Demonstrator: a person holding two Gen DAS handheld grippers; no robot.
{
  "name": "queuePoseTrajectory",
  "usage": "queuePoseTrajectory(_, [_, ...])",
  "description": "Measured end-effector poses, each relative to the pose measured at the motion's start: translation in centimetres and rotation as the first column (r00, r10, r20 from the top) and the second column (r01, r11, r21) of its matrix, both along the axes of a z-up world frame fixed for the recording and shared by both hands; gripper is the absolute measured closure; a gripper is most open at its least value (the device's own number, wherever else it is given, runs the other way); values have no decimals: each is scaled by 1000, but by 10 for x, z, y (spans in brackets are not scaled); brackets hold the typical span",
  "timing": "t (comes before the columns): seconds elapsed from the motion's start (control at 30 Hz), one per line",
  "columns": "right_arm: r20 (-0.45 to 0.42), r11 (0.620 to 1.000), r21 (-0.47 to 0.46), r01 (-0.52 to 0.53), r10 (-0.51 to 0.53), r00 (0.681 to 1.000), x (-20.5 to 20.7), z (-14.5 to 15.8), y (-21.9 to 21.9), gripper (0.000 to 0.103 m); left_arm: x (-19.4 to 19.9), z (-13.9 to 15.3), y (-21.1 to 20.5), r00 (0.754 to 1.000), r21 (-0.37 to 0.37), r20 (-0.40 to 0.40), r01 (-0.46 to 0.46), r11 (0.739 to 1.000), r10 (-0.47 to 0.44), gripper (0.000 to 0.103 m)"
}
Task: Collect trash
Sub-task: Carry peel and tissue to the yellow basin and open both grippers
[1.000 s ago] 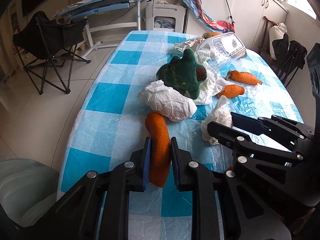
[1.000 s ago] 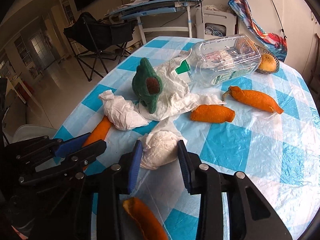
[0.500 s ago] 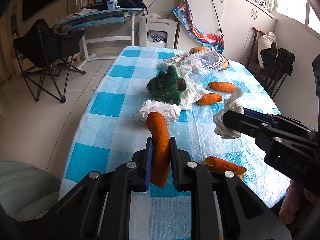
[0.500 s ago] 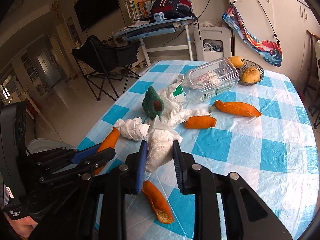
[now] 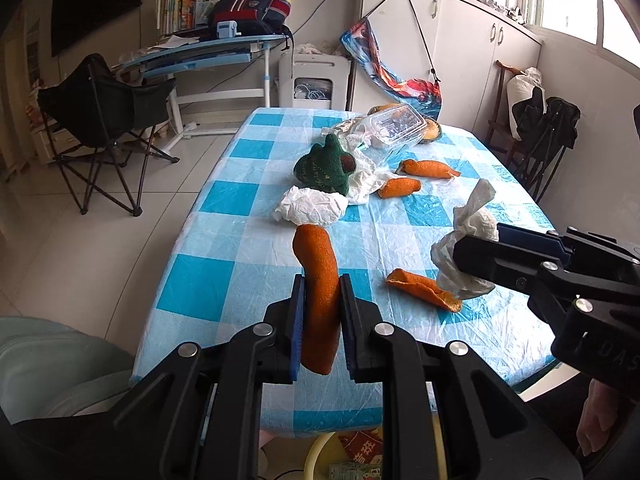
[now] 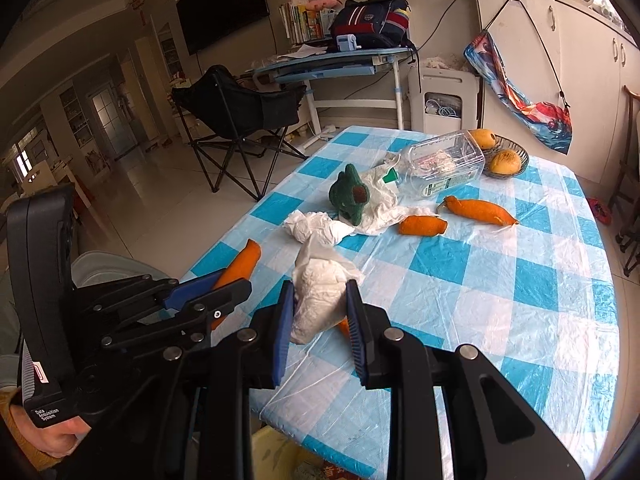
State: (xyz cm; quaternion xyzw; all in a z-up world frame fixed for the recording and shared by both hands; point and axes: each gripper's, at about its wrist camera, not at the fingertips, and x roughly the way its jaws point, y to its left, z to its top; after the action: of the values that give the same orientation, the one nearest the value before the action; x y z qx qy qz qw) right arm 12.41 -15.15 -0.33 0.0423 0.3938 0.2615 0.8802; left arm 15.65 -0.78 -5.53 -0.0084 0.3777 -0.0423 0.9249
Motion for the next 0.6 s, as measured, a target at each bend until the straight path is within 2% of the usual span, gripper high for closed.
queuePoseTrajectory(0.27, [-36,1000,-10,-3,3,999,-30,-12,-2,76,-27,0,-6,1000,10,7,21,1000,-22,87])
queuePoseTrajectory(0.6, [18,998,-63,-10,11,1000,-63,9,-3,76,-59,6,-14,999,5,25,48,999,-48,87])
